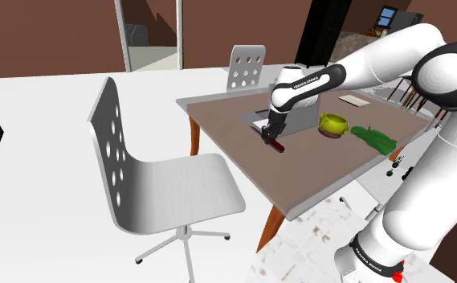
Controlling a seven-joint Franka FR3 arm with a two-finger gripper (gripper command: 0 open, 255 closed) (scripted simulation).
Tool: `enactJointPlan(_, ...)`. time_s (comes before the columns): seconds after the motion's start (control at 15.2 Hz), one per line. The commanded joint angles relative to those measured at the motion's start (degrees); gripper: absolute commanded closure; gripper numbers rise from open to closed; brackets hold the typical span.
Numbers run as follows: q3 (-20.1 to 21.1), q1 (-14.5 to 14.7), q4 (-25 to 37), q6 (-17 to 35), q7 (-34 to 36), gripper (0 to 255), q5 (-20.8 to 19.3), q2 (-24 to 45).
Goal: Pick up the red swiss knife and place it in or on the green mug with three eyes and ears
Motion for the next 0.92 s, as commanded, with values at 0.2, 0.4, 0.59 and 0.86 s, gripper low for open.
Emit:
enactJointPlan(0.2,-0.06,0.00,1.71,-3.81,0.22,255,-0.42,-2.10)
enactJointPlan(0.4,-0.06,0.02,2.82,-6.05,0.37,255,-0.64,-3.24)
enactJointPlan(0.59,-0.05,0.04,4.04,-8.29,0.51,255,-0.83,-4.28)
enactJointPlan(0.86,-0.02,0.06,5.84,-11.29,0.66,255,-1.03,-5.49)
